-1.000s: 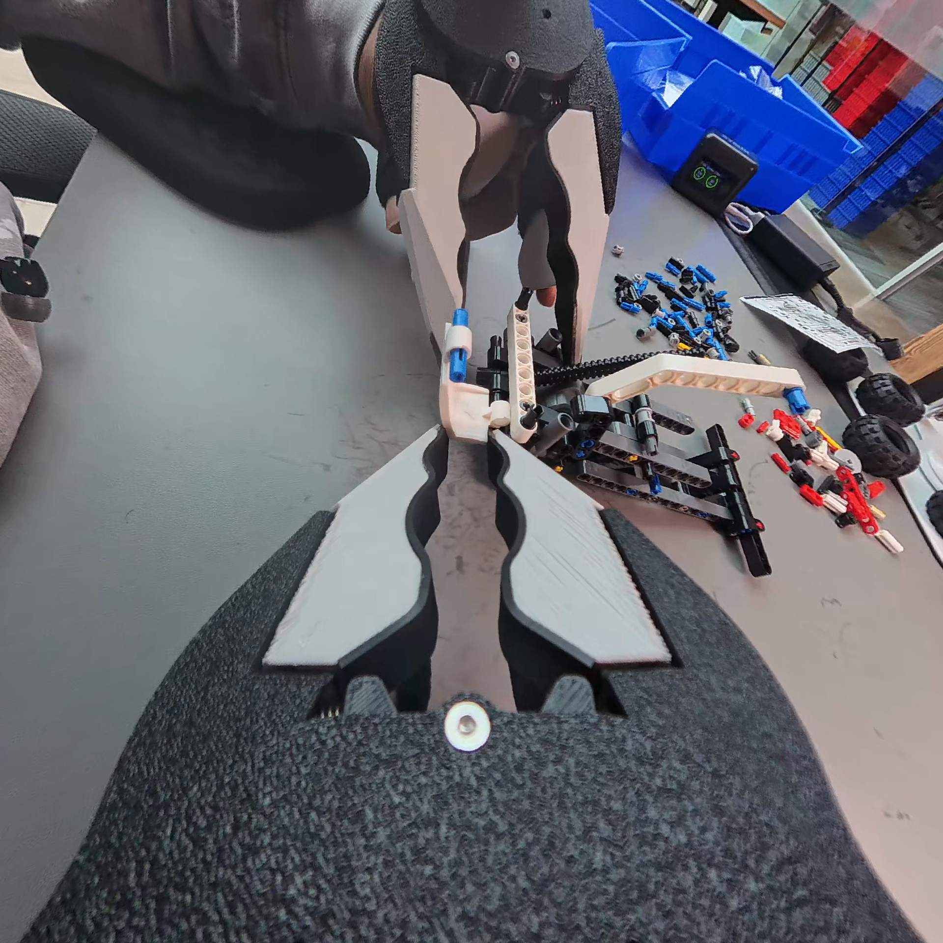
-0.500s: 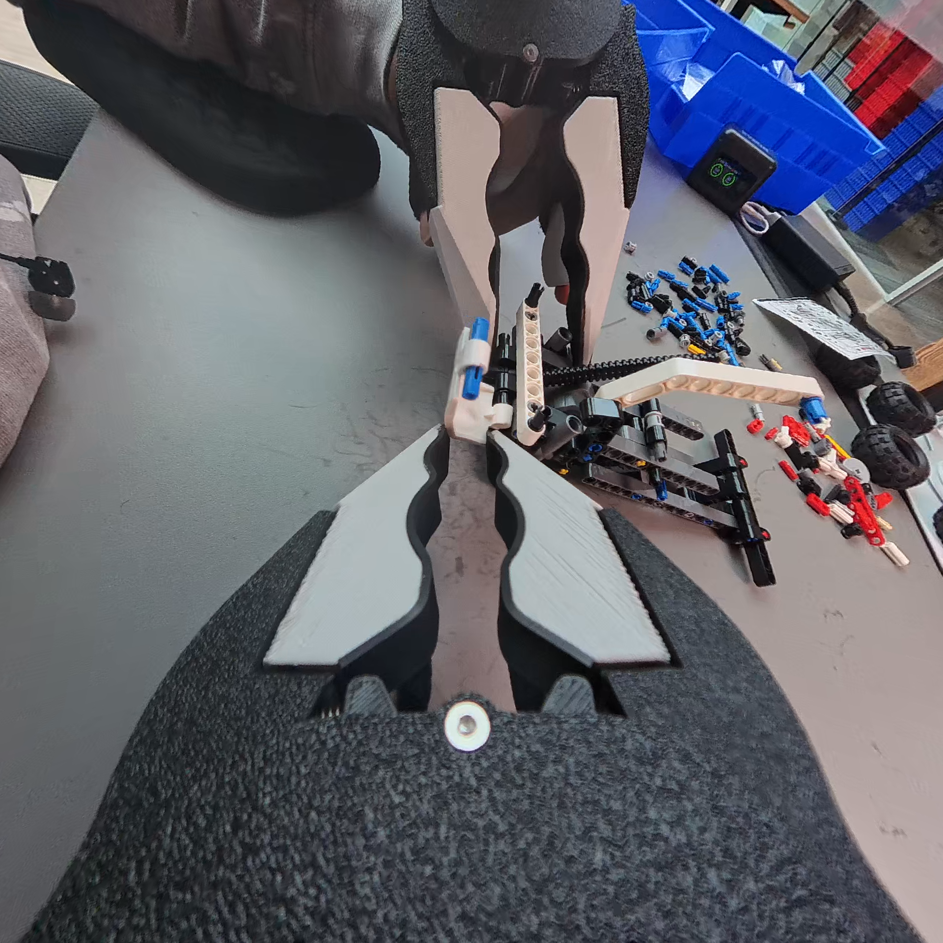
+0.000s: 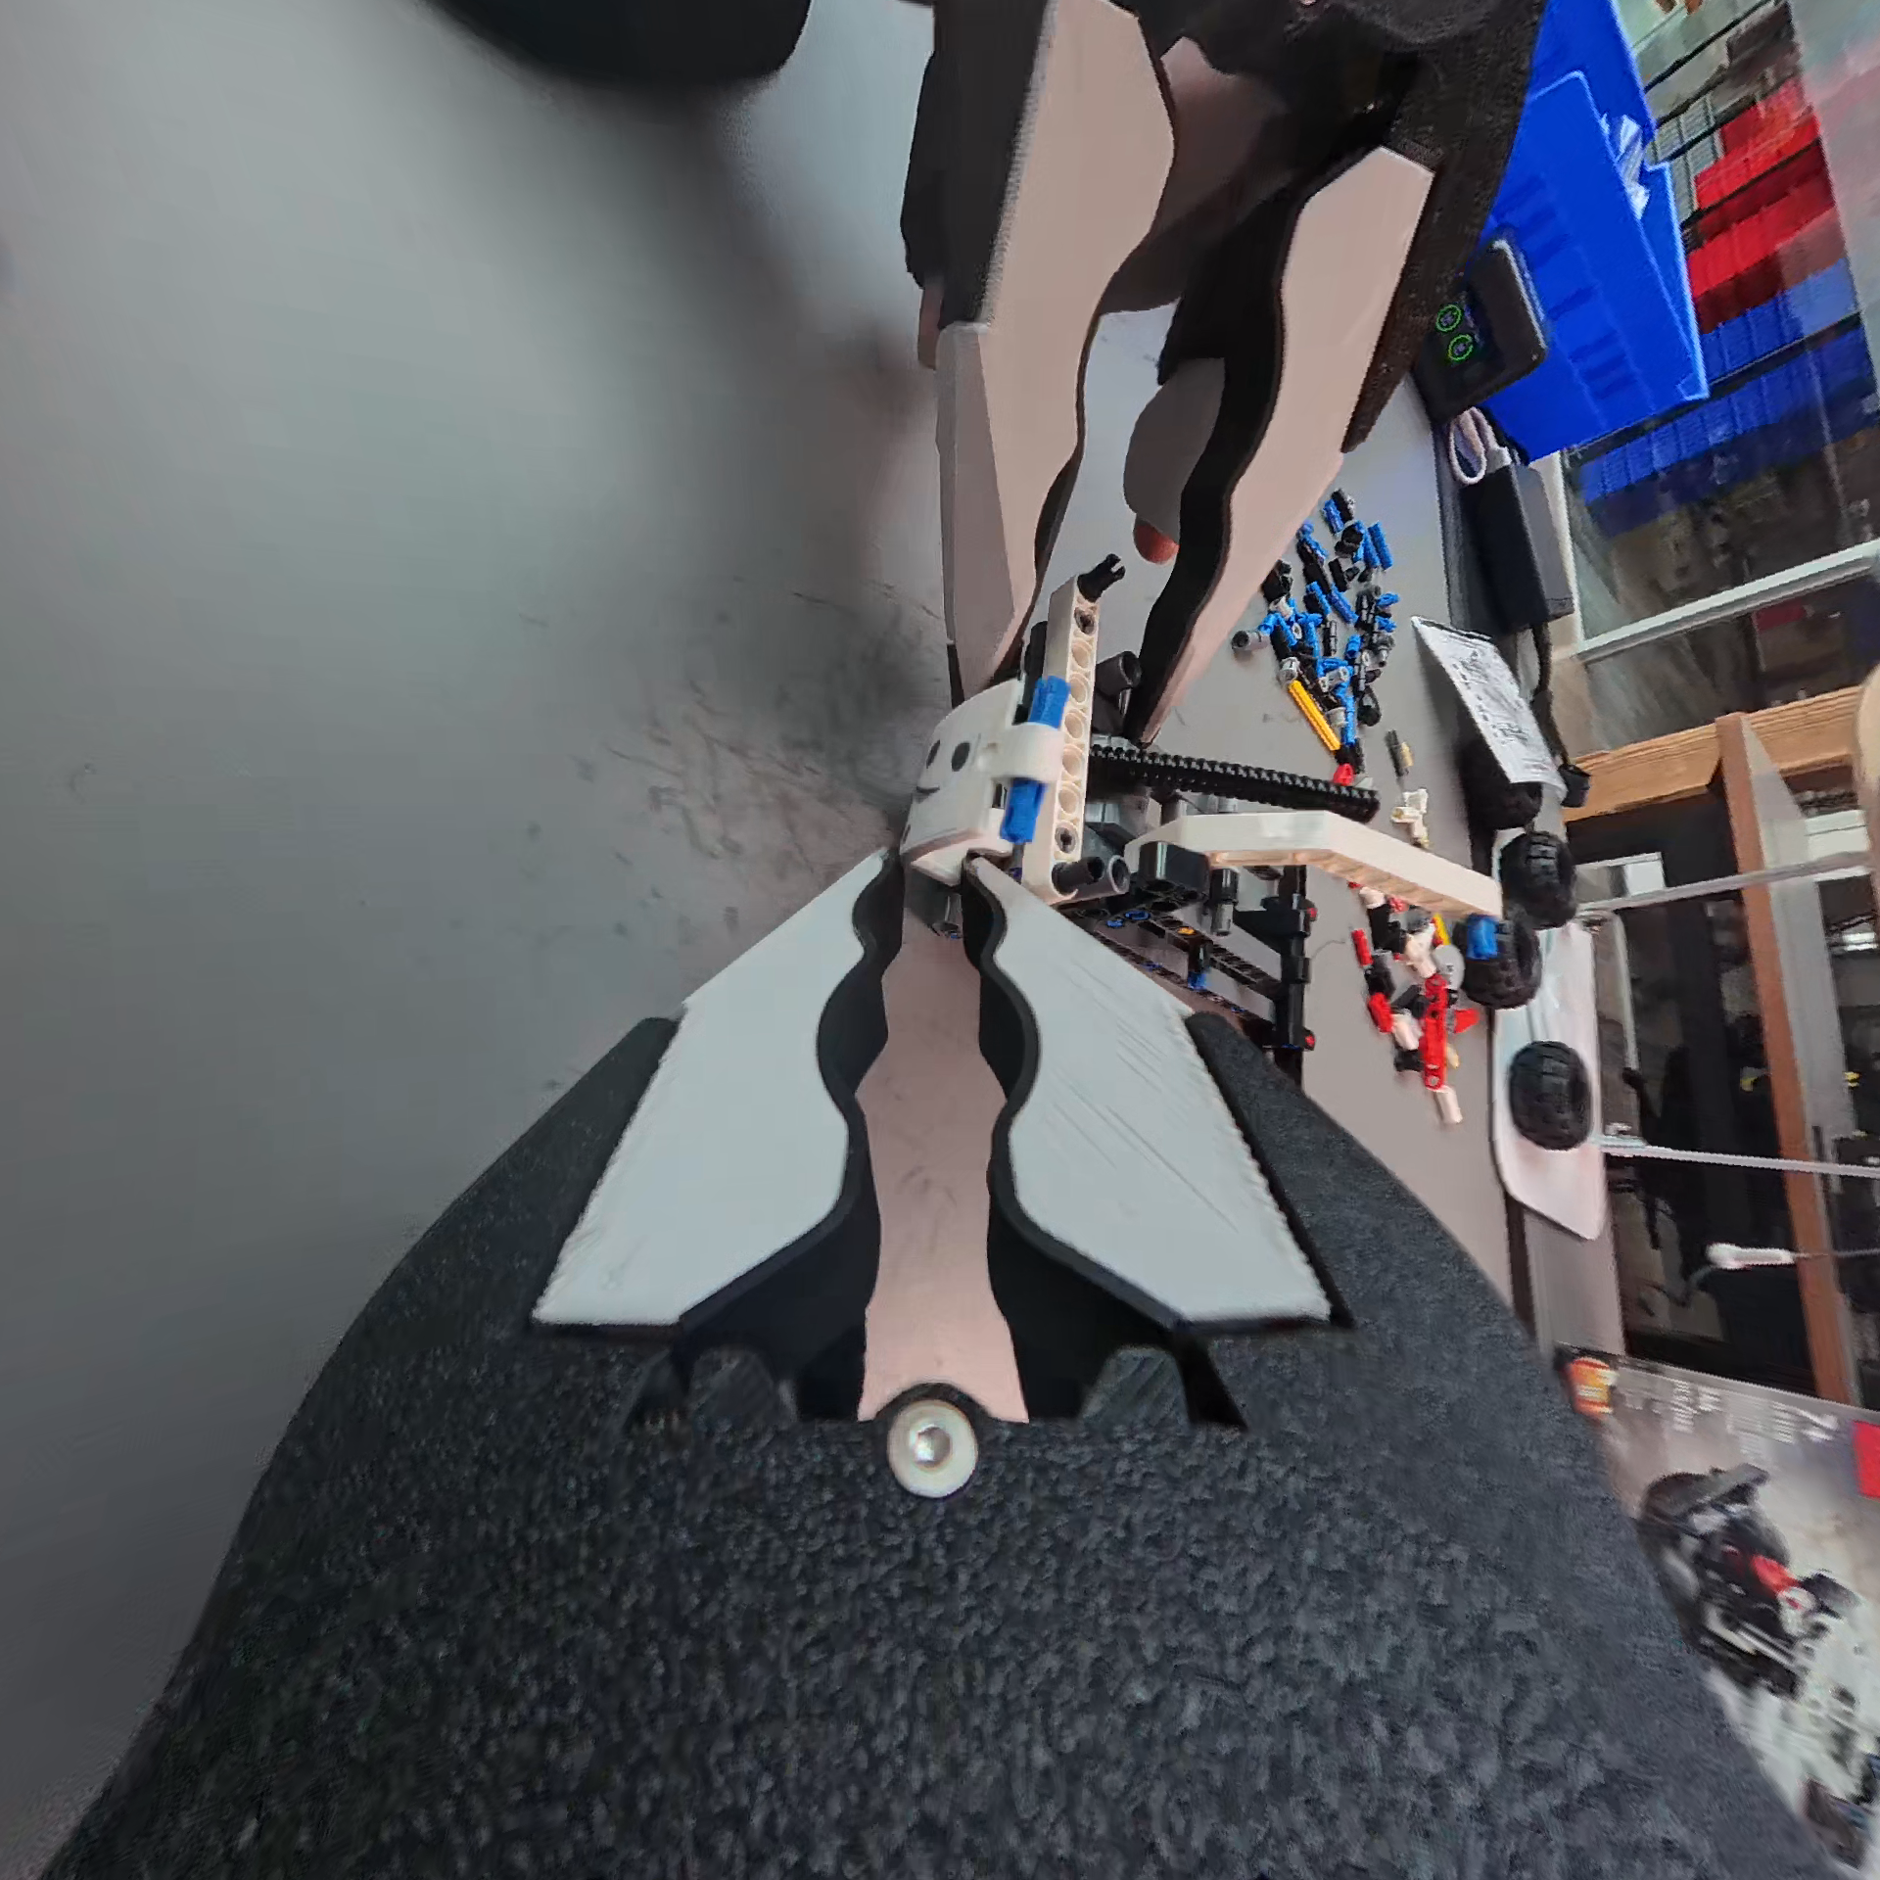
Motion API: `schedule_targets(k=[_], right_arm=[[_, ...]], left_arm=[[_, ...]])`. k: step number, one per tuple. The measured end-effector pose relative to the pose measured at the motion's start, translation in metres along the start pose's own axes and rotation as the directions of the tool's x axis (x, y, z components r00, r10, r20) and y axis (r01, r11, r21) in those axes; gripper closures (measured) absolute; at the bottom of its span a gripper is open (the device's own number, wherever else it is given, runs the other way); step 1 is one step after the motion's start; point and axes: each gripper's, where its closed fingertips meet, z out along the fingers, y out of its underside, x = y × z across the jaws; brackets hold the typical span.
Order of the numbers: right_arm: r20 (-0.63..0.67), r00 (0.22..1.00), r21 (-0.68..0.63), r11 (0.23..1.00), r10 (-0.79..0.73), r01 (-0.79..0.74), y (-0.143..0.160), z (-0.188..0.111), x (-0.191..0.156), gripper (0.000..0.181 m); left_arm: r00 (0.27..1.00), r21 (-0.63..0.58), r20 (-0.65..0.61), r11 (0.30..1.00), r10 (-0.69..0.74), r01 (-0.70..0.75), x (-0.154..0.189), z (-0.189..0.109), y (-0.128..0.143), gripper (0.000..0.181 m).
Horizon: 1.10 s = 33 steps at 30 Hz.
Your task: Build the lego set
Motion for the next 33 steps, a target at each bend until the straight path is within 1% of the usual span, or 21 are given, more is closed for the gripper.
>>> schedule_targets(k=[1, 2, 3, 6, 10, 14, 19, 22, 25, 28, 33], right_arm=[[-0.01, 0.999, -0.019, 0.999, -0.045, 0.045, 0.0006, -0.0008, 0.0013, 0.172], [-0.039, 0.996, -0.017, 0.997, -0.08, 0.079, -0.0023, -0.0026, 0.0064, 0.18], [-0.047, 0.994, -0.032, 0.995, -0.099, 0.098, -0.0018, -0.0041, 0.0106, 0.18], [-0.015, 0.985, -0.058, 0.983, -0.174, 0.172, 0.0, -0.0054, 0.0103, 0.18], [-0.028, 0.997, -0.009, 0.997, -0.078, 0.078, 0.0003, -0.0055, 0.0102, 0.18], [-0.085, 0.995, 0.034, 0.998, -0.055, 0.058, -0.0009, -0.0044, 0.0106, 0.18], [-0.161, 0.973, 0.122, 0.975, -0.164, 0.185, 0.0003, -0.003, 0.0096, 0.18], [-0.231, 0.932, 0.139, 0.939, -0.279, 0.316, -0.0022, 0.0008, 0.0078, 0.18], [-0.277, 0.895, 0.143, 0.906, -0.35, 0.398, -0.0038, 0.0022, 0.0086, 0.181], [-0.298, 0.87, 0.162, 0.877, -0.393, 0.452, -0.0049, 0.0023, 0.0069, 0.181], [-0.288, 0.841, 0.212, 0.826, -0.458, 0.522, -0.0058, 0.0022, 0.0056, 0.181]], left_arm=[[1.0, -0.018, 0.002, 1.0, -0.003, 0.003, -0.0003, 0.0005, -0.0002, 0.144], [1.0, -0.032, 0.002, 0.999, -0.002, 0.002, -0.0004, 0.0009, -0.0002, 0.144], [1.0, -0.039, 0.0, 0.999, -0.004, 0.004, -0.0001, 0.0014, -0.0011, 0.145], [1.0, -0.041, 0.011, 0.999, -0.019, 0.019, -0.0005, 0.0033, -0.0025, 0.144], [0.998, -0.03, 0.027, 0.998, -0.053, 0.054, -0.0001, 0.0033, -0.0027, 0.144], [0.997, -0.019, 0.027, 0.997, -0.074, 0.074, -0.0002, 0.0026, -0.0028, 0.144], [0.997, 0.014, 0.004, 0.997, -0.078, 0.078, 0.0001, 0.0024, -0.0032, 0.145], [0.996, 0.035, -0.005, 0.996, -0.084, 0.084, 0.0006, 0.0023, -0.0033, 0.145], [0.996, 0.039, -0.004, 0.996, -0.084, 0.084, 0.001, 0.002, -0.0031, 0.145], [0.997, 0.056, -0.024, 0.996, -0.072, 0.073, 0.0026, 0.0013, -0.0034, 0.145], [0.994, 0.106, -0.075, 0.991, -0.078, 0.086, 0.003, 0.0007, -0.0043, 0.145]])
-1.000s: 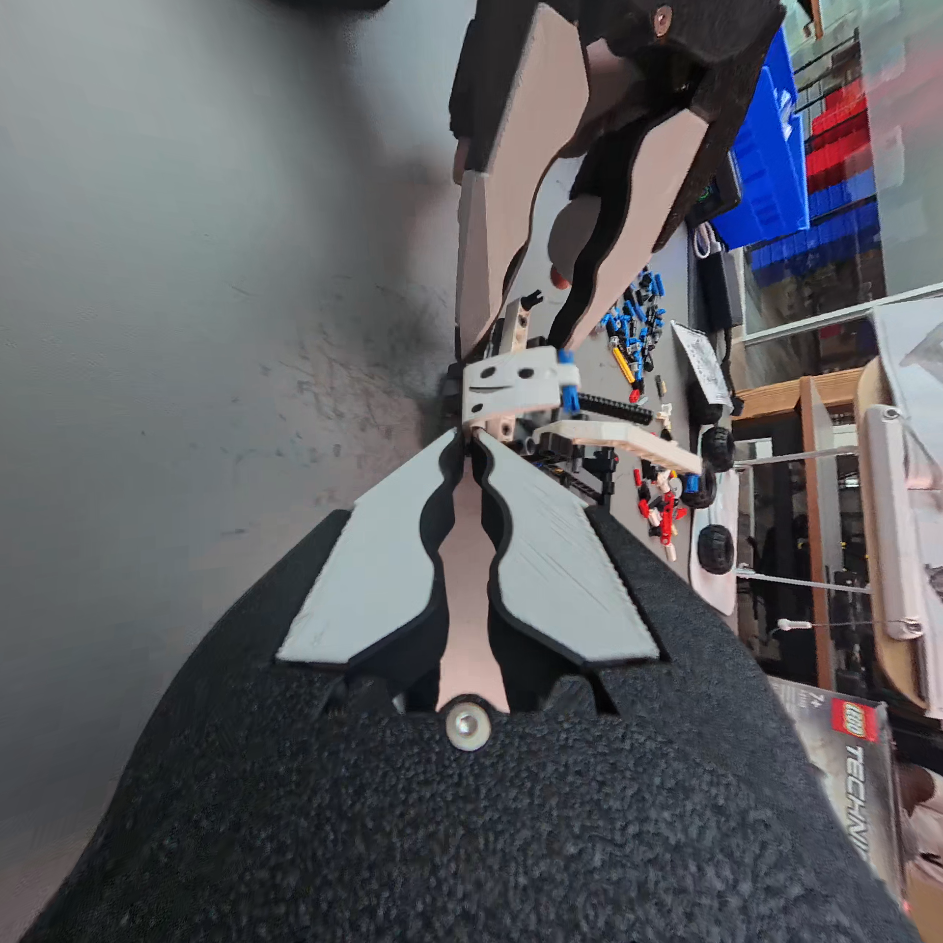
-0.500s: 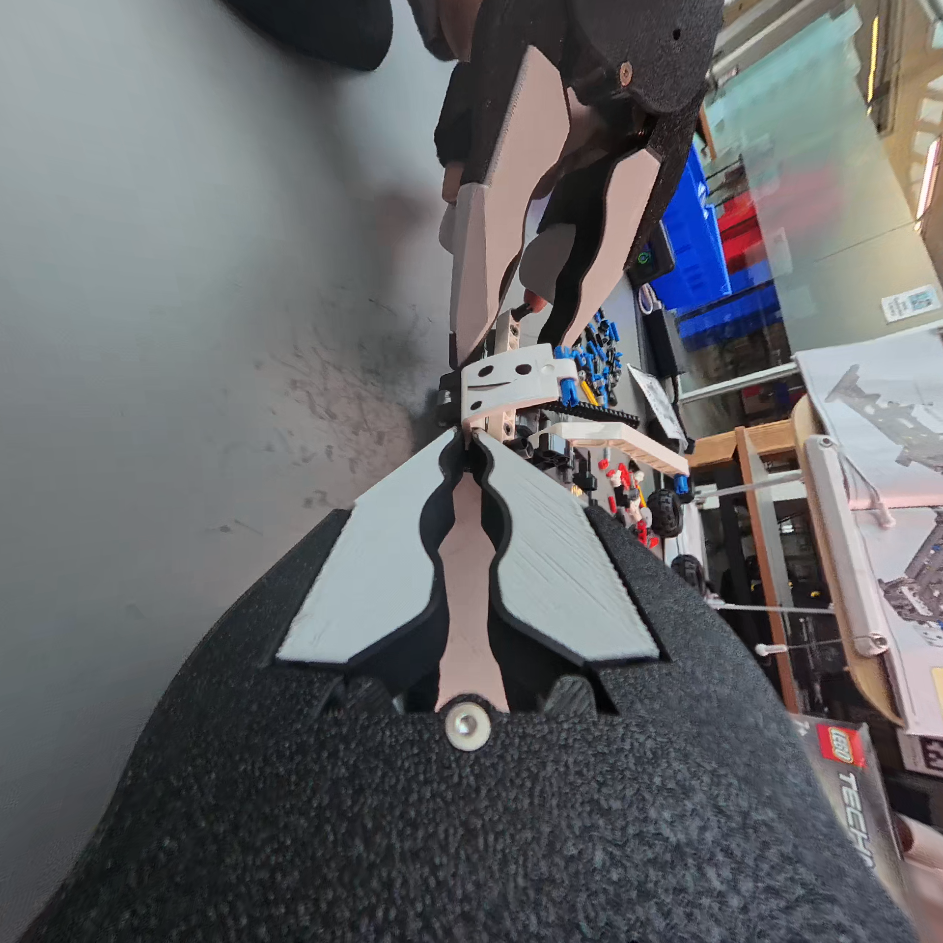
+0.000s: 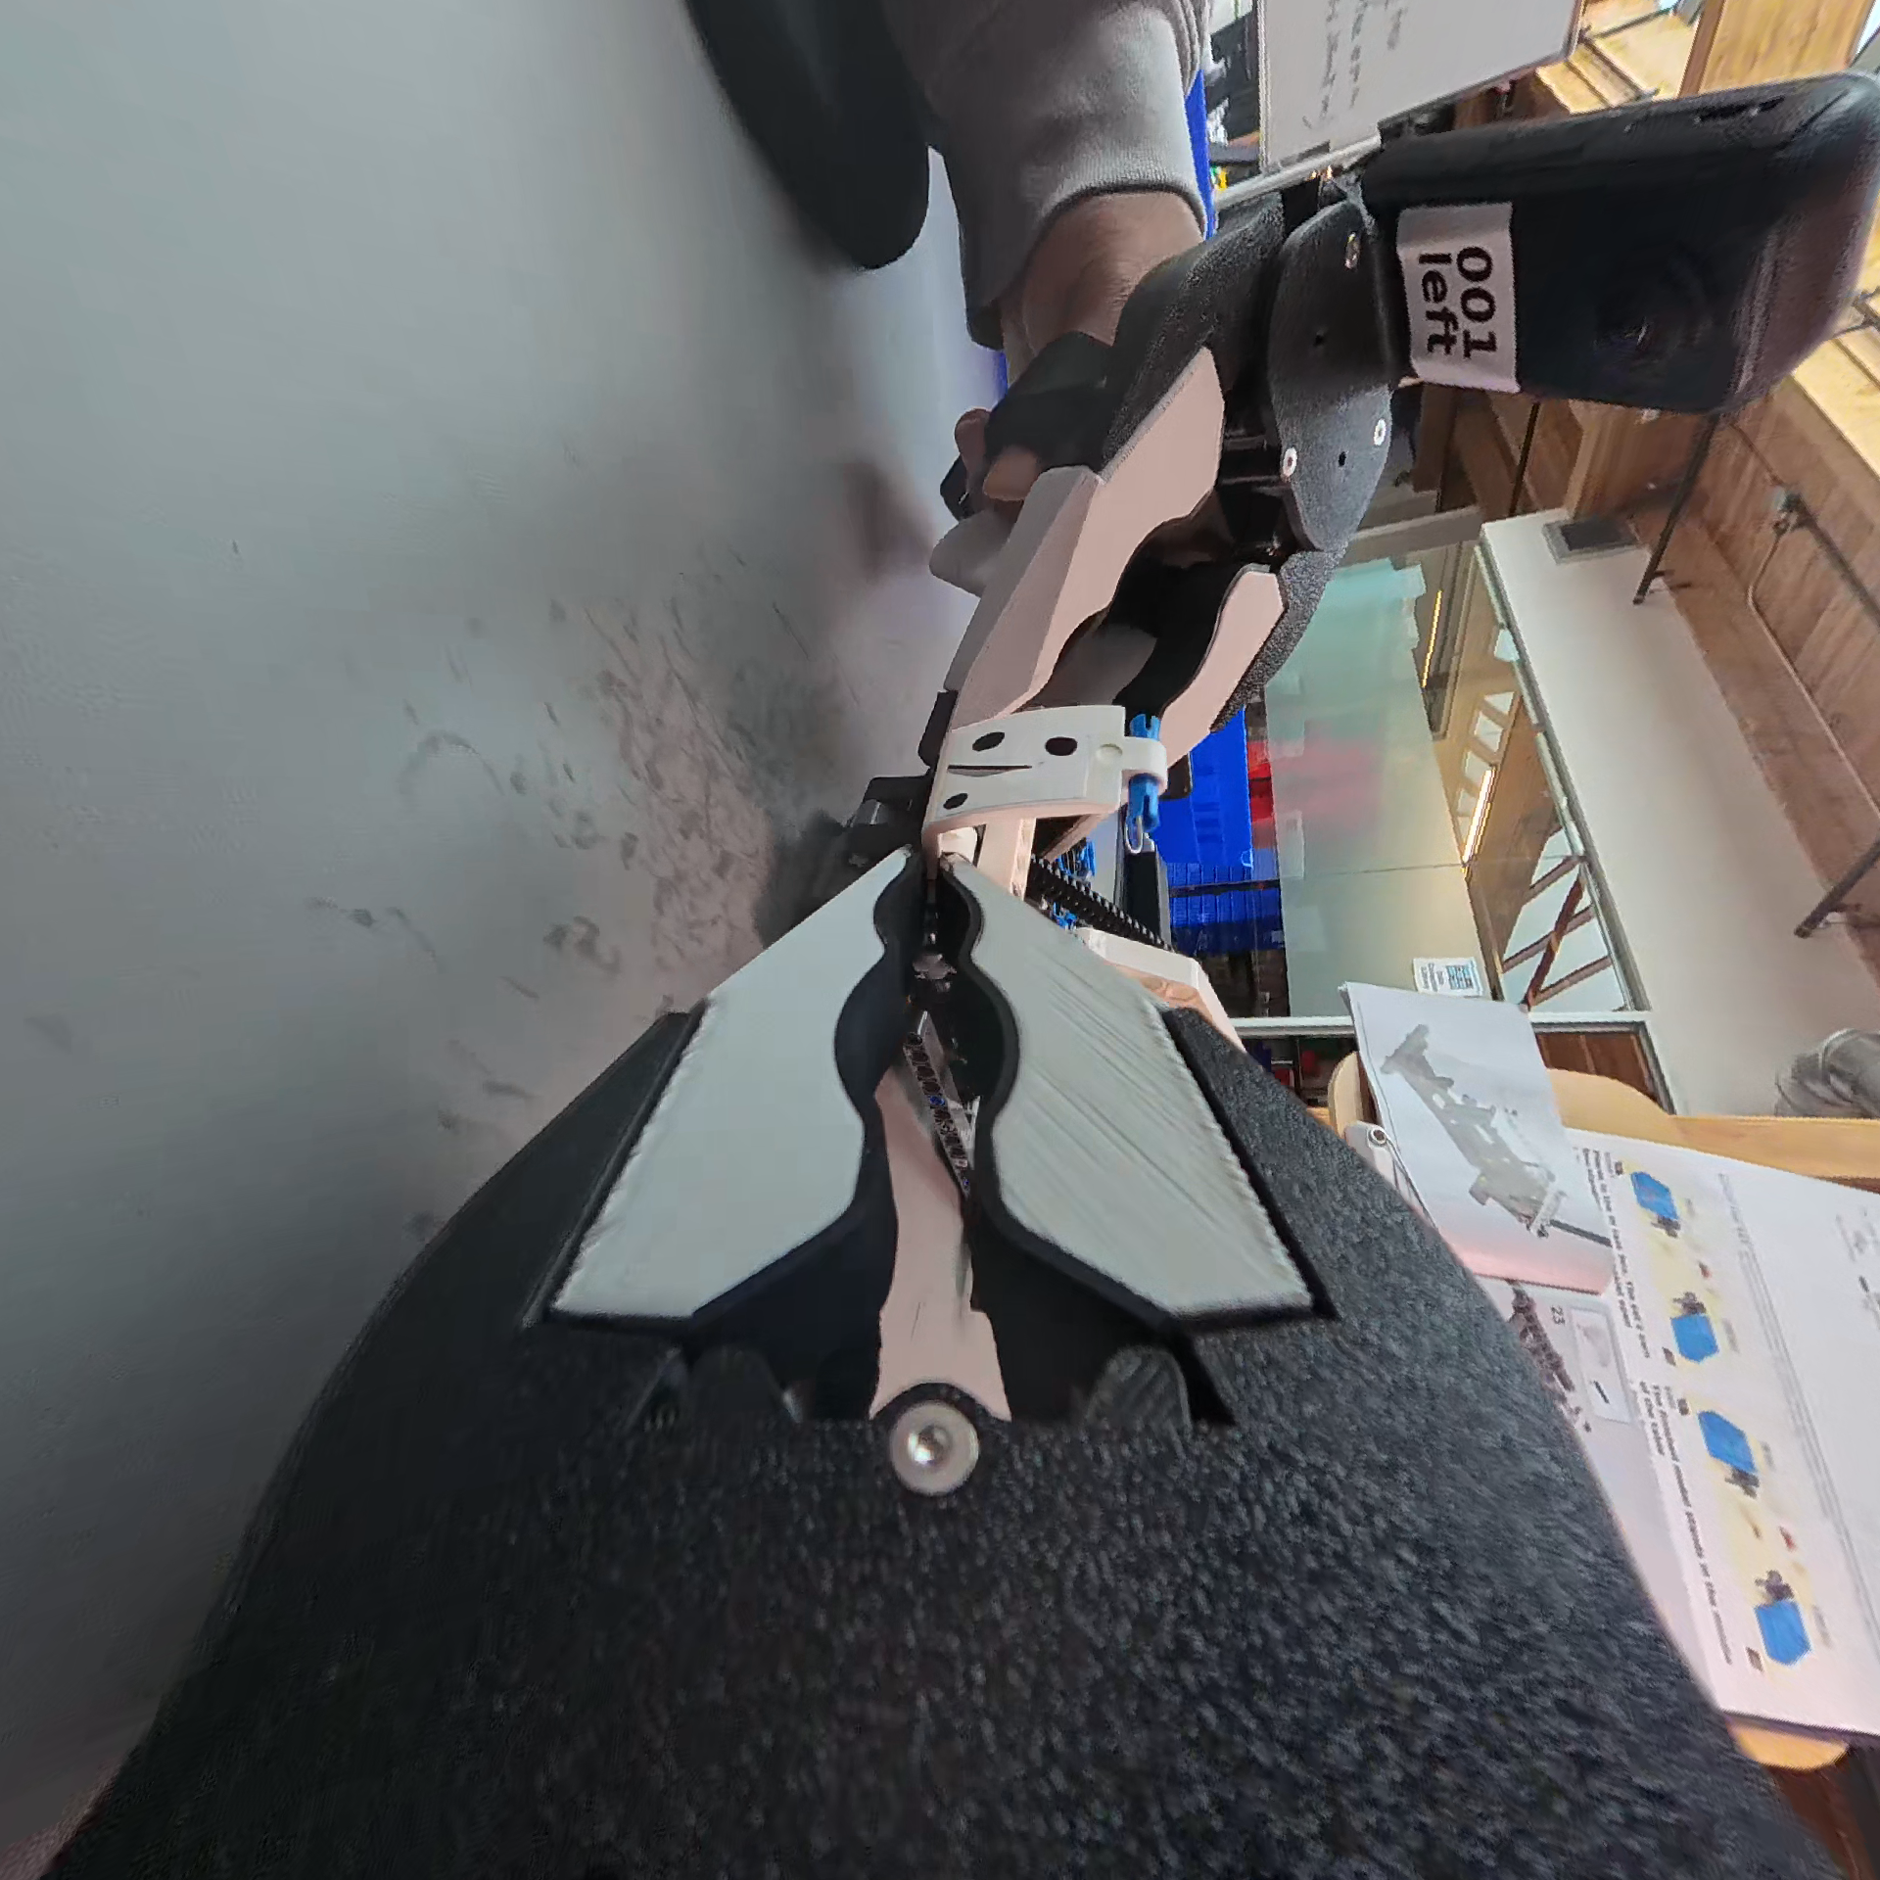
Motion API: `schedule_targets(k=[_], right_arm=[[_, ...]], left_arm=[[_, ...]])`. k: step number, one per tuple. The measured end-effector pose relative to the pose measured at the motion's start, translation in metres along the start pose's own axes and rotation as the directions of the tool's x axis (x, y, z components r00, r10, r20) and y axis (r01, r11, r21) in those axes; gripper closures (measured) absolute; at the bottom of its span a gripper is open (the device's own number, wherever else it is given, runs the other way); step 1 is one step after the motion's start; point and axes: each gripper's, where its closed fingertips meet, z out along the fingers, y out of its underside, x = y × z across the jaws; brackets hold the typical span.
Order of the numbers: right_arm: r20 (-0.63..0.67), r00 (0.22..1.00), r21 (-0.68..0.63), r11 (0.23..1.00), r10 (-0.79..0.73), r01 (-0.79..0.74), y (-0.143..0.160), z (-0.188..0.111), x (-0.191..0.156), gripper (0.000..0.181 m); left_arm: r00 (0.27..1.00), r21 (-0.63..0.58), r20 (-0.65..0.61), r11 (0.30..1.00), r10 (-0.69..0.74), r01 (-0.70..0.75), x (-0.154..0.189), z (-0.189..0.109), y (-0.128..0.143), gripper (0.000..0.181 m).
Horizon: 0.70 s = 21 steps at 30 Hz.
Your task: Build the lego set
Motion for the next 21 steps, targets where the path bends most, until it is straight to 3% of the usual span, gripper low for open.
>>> schedule_targets(k=[13, 21], right_arm=[[-0.005, 1.0, 0.002, 1.0, 0.01, -0.01, 0.005, 0.0016, 0.0009, 0.181], [0.108, 0.994, -0.036, 0.999, -0.022, 0.026, 0.0067, 0.0, 0.0003, 0.181]], left_arm=[[0.996, -0.015, 0.074, 0.999, -0.051, 0.052, -0.0048, 0.002, -0.0004, 0.145], [0.99, -0.073, 0.133, 0.995, -0.053, 0.063, -0.0058, 0.0037, -0.0006, 0.146]])
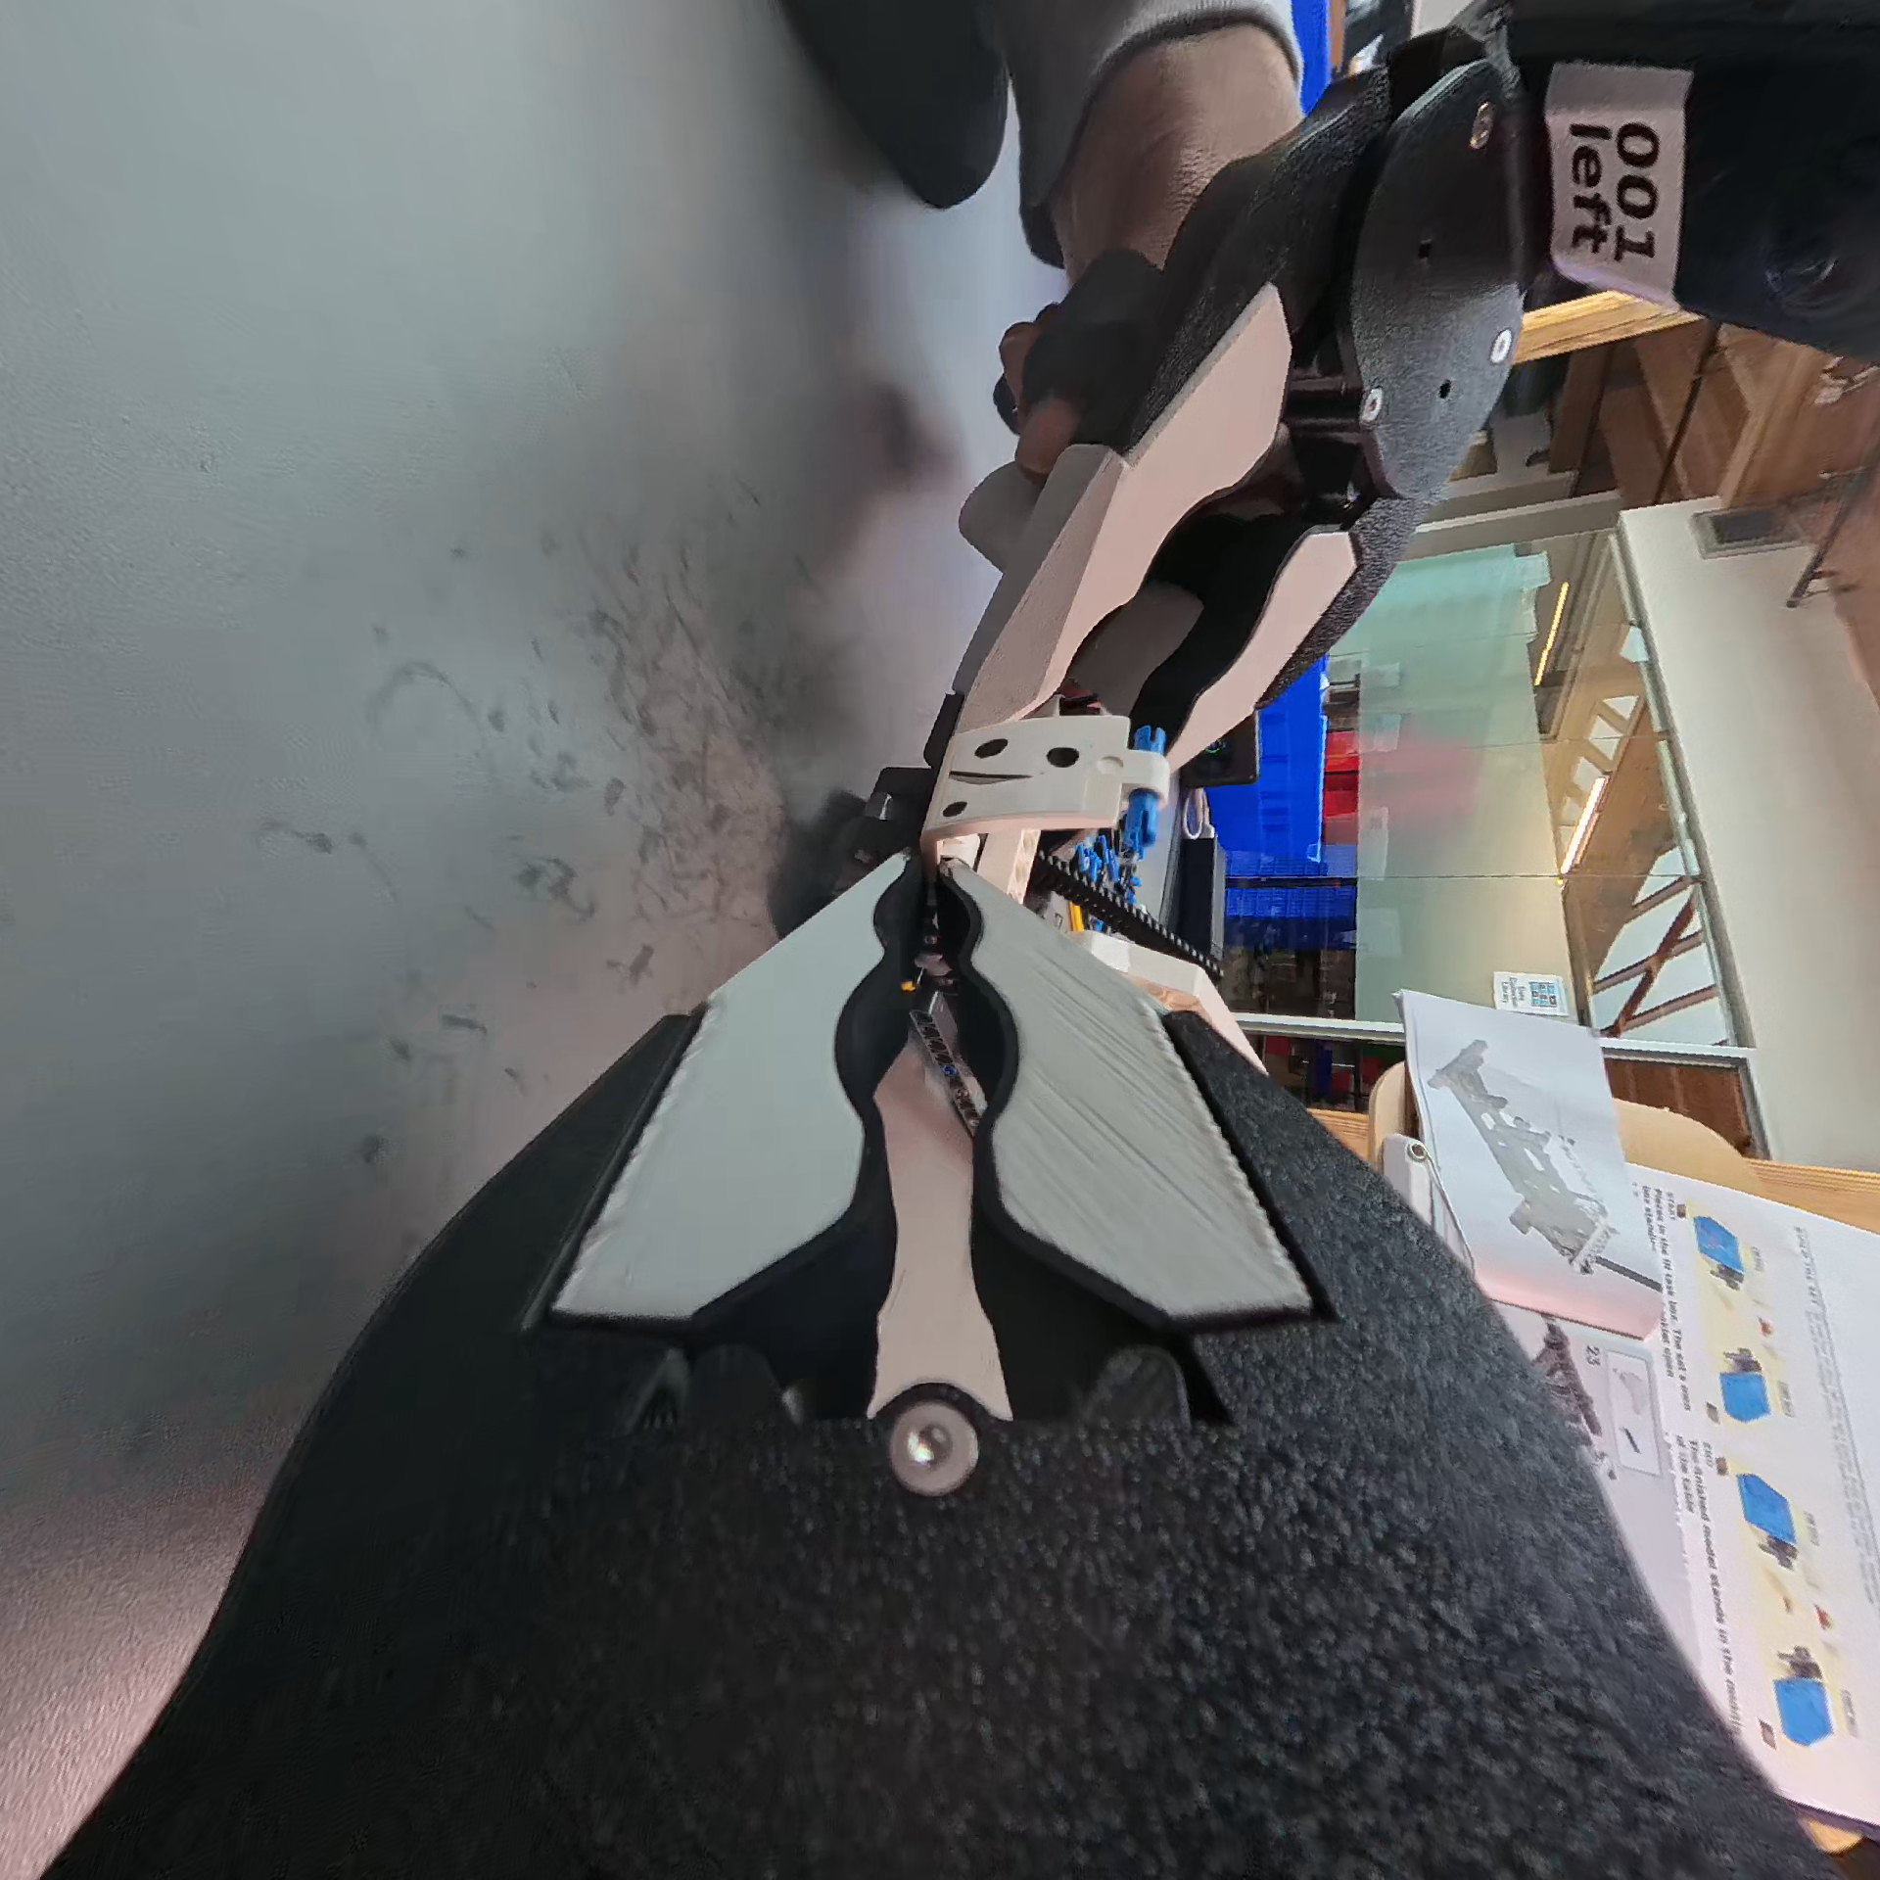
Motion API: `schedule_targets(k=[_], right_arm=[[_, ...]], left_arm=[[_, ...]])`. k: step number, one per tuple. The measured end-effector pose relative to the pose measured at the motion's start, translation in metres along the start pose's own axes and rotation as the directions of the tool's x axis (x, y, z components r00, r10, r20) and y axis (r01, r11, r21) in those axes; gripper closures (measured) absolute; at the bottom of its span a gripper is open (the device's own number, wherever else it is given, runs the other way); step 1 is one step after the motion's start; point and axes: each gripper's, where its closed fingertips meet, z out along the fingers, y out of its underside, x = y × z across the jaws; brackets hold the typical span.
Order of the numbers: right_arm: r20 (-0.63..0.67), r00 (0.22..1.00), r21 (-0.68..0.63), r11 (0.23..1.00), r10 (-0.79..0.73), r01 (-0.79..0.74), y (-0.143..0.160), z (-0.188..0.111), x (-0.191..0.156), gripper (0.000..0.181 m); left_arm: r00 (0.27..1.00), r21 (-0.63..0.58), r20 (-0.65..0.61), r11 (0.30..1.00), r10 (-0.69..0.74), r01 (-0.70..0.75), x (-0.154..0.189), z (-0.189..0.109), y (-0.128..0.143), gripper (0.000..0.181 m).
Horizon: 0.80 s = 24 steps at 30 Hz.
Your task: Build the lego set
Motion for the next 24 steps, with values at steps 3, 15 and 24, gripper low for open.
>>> schedule_targets(k=[3, 15, 24], right_arm=[[0.06, 0.998, -0.052, 0.999, 0.012, -0.009, 0.005, 0.0, 0.0, 0.18], [-0.039, 0.915, -0.061, 0.913, 0.402, -0.404, 0.004, -0.012, 0.001, 0.157], [0.118, 0.618, -0.032, 0.624, 0.778, -0.78, 0.005, -0.011, 0.007, 0.171]], left_arm=[[0.999, -0.024, 0.037, 0.999, -0.025, 0.026, -0.004, 0.002, 0.0, 0.146], [0.997, 0.036, 0.016, 0.997, -0.069, 0.068, -0.005, 0.003, -0.003, 0.144], [0.998, 0.018, 0.035, 0.998, -0.056, 0.056, -0.005, 0.004, -0.004, 0.144]])
